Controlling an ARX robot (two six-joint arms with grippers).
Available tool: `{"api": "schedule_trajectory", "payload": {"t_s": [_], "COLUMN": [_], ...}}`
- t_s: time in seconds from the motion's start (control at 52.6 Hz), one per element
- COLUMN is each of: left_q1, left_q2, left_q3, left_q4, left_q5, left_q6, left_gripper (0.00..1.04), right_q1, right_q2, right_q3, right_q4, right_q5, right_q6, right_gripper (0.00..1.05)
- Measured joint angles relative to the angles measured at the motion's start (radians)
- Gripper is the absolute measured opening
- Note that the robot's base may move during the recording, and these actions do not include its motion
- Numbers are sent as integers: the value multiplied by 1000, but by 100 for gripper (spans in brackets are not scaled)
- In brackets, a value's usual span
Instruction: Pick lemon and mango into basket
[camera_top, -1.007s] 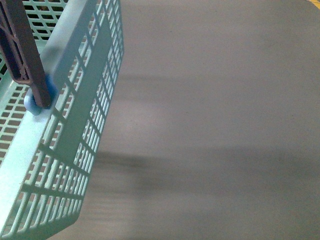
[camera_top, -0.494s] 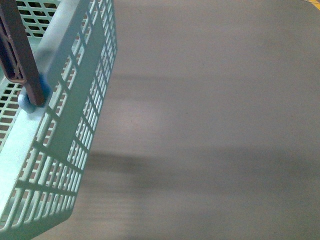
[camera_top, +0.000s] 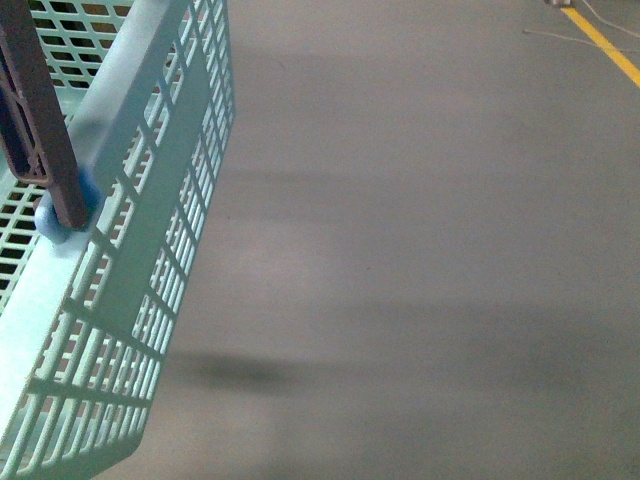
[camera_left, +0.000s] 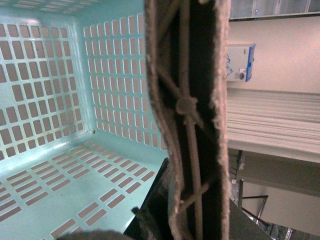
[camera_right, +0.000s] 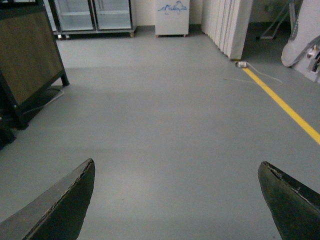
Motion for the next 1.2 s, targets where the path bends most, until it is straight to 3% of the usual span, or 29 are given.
{"api": "schedule_trajectory", "payload": {"t_s": [1.197], "left_q1": [0], "left_q2": [0], "left_q3": [0], "left_q4": [0], "left_q5": [0], "left_q6": [0], "left_gripper": [6], "right_q1": [0], "right_q2": [0], "right_q3": [0], "right_q4": [0], "right_q5": [-1], "right_q6": [0], "right_gripper": [96]}}
